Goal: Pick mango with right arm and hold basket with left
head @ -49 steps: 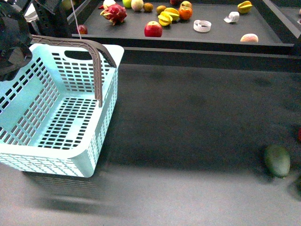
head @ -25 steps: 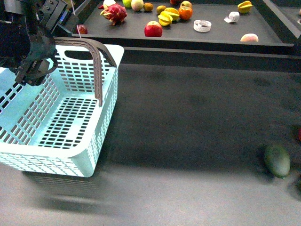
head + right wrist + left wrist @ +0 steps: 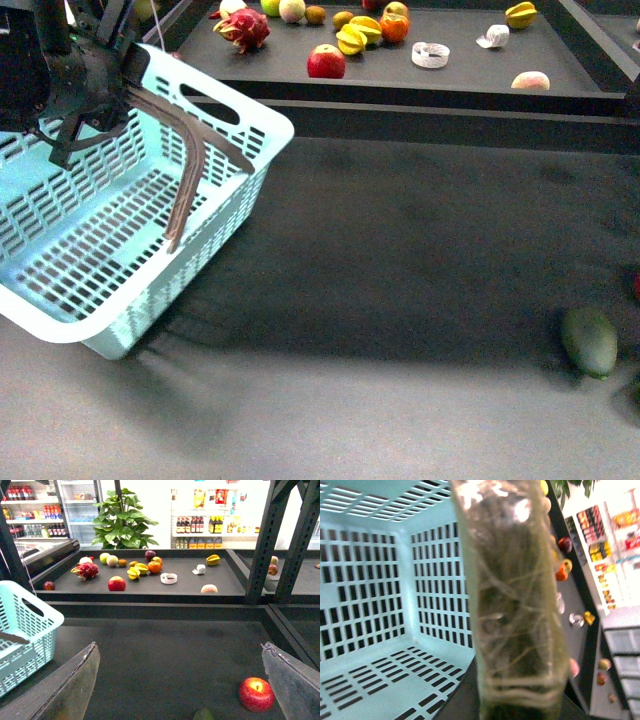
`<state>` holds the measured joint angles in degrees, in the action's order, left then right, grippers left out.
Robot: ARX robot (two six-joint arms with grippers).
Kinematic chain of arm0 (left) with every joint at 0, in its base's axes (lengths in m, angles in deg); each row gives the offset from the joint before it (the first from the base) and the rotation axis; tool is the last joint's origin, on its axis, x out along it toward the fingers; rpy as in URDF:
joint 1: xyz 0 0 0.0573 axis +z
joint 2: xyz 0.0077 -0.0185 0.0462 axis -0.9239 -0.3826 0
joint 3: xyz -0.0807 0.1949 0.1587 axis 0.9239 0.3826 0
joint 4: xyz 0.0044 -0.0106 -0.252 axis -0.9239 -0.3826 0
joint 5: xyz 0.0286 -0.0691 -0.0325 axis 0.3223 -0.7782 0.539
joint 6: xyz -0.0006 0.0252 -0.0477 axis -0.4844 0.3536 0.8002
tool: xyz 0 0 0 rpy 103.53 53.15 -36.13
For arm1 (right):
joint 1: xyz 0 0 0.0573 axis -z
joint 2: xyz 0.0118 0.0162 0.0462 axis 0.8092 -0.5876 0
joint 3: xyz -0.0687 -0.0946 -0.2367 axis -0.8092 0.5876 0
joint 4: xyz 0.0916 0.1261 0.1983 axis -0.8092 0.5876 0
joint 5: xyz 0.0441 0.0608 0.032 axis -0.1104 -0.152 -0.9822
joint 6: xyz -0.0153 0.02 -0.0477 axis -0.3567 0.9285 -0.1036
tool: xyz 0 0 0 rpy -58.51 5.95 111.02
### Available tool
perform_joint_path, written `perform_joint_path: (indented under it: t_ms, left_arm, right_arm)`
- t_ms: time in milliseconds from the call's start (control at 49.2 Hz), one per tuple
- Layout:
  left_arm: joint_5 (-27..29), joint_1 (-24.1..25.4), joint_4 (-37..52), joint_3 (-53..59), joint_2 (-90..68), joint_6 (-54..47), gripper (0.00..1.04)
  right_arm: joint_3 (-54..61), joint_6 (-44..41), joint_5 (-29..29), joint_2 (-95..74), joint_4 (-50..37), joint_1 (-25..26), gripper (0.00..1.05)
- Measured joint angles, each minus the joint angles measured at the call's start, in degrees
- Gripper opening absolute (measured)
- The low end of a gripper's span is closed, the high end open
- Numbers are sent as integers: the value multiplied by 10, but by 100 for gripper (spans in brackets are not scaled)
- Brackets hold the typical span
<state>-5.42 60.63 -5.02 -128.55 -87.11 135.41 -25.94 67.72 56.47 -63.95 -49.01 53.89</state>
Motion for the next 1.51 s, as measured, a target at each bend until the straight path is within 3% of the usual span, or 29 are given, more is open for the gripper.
perform_joint_path:
  t_ms: [549, 773, 1099, 1505]
  left_arm:
    - [-131, -51, 85, 181, 209, -196, 8]
    - [-190, -107, 104, 266, 276, -288, 8]
    - [-200, -189, 137, 292, 292, -355, 8]
    - [-202, -201, 160, 293, 282, -374, 8]
  right_arm:
    - [0, 0, 0, 0, 0, 0, 97]
    - [0, 0, 0, 0, 0, 0, 97]
    - [0, 0, 0, 0, 0, 0, 97]
    - [0, 0, 0, 0, 0, 0, 97]
